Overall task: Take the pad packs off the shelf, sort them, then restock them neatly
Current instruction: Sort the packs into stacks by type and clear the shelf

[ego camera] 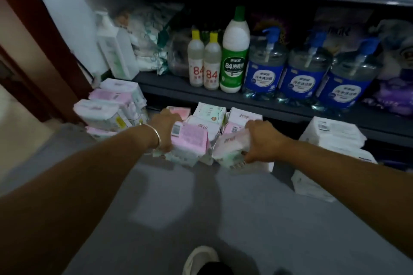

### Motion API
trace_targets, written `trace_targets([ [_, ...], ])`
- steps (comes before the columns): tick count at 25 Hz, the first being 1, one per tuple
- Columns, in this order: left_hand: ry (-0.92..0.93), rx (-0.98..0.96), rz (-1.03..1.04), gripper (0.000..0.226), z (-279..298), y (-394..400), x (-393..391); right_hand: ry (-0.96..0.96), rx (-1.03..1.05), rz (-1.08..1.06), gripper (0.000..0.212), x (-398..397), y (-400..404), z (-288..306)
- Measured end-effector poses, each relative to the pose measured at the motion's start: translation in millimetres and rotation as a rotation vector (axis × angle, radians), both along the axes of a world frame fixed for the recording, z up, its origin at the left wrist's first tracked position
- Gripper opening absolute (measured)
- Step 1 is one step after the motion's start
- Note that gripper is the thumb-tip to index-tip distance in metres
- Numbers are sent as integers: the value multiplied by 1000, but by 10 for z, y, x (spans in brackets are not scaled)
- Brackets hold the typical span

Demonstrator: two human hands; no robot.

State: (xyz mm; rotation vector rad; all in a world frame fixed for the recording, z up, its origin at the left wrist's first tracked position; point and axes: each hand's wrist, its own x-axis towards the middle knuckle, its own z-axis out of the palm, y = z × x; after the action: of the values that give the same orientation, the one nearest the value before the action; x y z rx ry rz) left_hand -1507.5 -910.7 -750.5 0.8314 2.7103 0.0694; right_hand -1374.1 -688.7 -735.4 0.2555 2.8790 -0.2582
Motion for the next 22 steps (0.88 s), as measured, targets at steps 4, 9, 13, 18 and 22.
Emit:
trace_targets([
  [4,-33,-48,31,57,-627,64,5,-30,14,-23,71,-9,-14,-630],
  [9,-88,35,100,52,-1294,265,10,-96,-157,-222,78,-1,-17,-1242],
  [13,-25,169,194,67,-1645,399,-81,-23,-243,-350,73,-45,-31,-1521],
  [18,-115,229,353,94,-1789,467,-9,-23,-268,-396,62,-29,-85,-1876],
  [22,-114,10,353,97,-1765,512,-39,-93,-173,-366,62,3,-63,-1841],
])
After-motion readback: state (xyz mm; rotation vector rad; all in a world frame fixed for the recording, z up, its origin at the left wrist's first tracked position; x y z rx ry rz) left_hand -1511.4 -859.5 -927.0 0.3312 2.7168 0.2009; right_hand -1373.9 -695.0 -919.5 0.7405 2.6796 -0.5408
